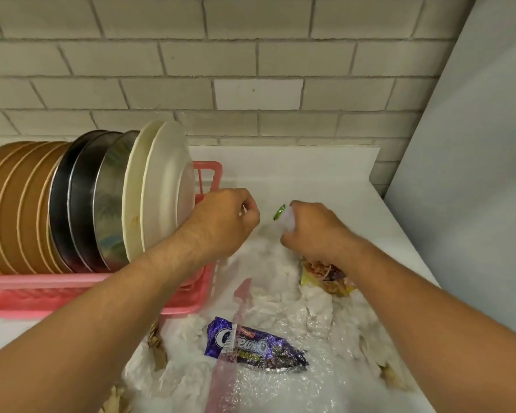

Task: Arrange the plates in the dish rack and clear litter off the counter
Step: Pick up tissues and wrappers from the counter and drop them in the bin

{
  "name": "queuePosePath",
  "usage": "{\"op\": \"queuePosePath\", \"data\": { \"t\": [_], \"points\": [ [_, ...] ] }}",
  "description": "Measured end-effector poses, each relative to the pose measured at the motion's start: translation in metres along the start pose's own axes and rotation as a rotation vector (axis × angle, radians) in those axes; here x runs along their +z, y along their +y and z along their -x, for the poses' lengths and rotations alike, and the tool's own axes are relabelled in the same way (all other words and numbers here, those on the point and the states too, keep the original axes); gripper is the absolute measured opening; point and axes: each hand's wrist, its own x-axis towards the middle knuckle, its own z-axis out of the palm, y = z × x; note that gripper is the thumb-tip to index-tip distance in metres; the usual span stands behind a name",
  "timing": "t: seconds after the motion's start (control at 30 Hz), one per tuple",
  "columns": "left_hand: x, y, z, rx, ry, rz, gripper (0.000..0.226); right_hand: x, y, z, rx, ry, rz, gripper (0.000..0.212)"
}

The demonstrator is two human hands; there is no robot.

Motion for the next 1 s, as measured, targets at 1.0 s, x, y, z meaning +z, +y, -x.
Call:
{"op": "queuePosePath", "data": {
  "t": [1.0],
  "points": [
    [0.154, 0.074, -0.042, -0.24, -0.433, -0.423, 0.067, -0.041, 0.089, 0.151, 0.255, 0.187, -0.129, 0.023]
  ]
}}
